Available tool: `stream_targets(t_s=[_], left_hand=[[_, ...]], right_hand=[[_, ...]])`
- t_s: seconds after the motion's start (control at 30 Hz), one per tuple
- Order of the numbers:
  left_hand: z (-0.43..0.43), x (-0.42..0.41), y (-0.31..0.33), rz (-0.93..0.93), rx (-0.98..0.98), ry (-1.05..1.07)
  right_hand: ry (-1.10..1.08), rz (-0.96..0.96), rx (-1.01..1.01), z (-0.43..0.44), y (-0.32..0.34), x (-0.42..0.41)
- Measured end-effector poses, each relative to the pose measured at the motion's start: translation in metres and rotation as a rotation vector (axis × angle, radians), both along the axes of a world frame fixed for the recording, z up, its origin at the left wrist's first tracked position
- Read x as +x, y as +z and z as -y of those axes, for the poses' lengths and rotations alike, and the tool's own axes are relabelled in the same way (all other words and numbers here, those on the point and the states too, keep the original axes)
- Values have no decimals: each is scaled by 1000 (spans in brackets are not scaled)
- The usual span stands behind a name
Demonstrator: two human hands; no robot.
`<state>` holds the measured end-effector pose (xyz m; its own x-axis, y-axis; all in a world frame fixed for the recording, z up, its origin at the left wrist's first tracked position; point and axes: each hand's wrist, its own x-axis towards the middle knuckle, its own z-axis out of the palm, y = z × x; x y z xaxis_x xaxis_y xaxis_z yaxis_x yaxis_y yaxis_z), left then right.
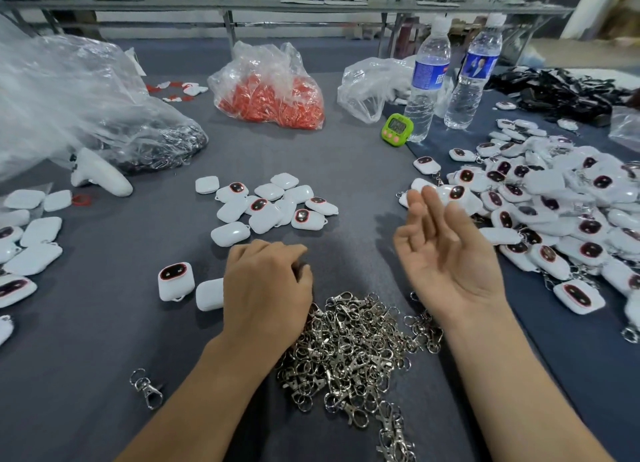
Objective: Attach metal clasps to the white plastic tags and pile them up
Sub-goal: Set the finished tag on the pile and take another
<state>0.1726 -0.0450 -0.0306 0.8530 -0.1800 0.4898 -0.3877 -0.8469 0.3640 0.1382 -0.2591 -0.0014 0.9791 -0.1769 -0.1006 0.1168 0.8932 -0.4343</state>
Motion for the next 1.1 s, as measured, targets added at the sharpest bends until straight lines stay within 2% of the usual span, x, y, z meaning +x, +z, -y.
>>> stream_targets(t_s=[0.13,0.23,0.3,0.47,0.57,0.7,0.77,0.8,0.83,0.97,1.03,1.1], left_hand=[[-8,-2,8,-13,117,72],[-18,-2,21,-8,288,147],[-23,-3,28,-74,365,165],[-28,-9,29,-288,624,13],[-35,-8,36,-395,643,-60],[-36,-5,46,-383,578,-54],[-39,4,47,-390,436,-13],[-41,10,46,-419,289,-18],[-41,14,44,-465,76,-49],[-20,10,39,-748,-1033,-209],[-7,9,34,-859,-1373,-192],[1,7,31,-939,-1620,-149]], right_hand=[[6,-76,-72,-13,-1,4],[14,-104,-136,-16,0,5],[24,-117,-162,-18,1,4],[49,-138,-201,-23,3,2],[51,-153,-221,-24,2,1],[76,-160,-264,-27,2,0],[101,-154,-297,-31,1,0],[119,-141,-318,-34,1,-1],[141,-119,-350,-38,0,-1],[182,-61,-602,-58,-4,-4],[112,-87,-823,-69,-6,-5],[64,-94,-1121,-80,-8,-6]])
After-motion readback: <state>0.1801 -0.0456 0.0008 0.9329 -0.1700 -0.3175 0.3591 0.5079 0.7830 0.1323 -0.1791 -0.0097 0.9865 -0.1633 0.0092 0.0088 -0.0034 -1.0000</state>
